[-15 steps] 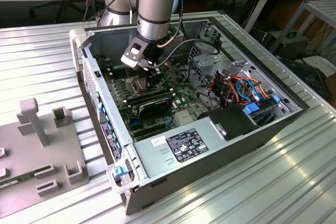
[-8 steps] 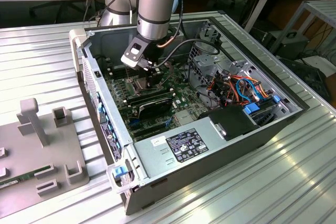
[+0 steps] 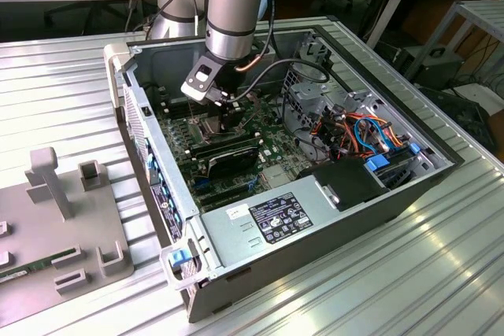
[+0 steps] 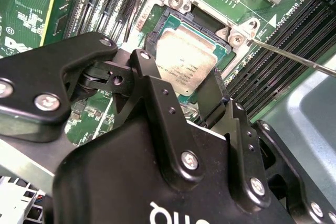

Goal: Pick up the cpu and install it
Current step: 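Place the cpu into insertion slot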

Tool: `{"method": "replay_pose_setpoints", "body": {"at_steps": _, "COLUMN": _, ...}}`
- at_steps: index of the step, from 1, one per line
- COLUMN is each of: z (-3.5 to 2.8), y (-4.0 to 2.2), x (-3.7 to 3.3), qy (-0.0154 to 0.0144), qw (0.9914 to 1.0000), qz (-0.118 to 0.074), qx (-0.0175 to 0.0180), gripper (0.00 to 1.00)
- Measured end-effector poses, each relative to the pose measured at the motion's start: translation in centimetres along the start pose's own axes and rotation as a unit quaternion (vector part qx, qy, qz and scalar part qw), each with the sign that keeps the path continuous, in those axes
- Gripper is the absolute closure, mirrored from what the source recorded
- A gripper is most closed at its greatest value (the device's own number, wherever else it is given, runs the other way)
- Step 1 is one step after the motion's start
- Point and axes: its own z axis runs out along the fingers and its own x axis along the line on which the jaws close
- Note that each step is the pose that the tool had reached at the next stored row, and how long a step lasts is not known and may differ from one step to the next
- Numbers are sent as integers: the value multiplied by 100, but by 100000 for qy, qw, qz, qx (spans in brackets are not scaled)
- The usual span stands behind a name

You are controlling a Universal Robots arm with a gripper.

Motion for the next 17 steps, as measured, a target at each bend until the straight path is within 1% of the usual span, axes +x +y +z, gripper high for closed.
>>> {"method": "replay_pose_setpoints", "body": {"at_steps": 17, "z": 0, "y": 0, "x": 6, "qy": -1, "qw": 100000, "qz": 0, "qx": -3, "gripper": 45}}
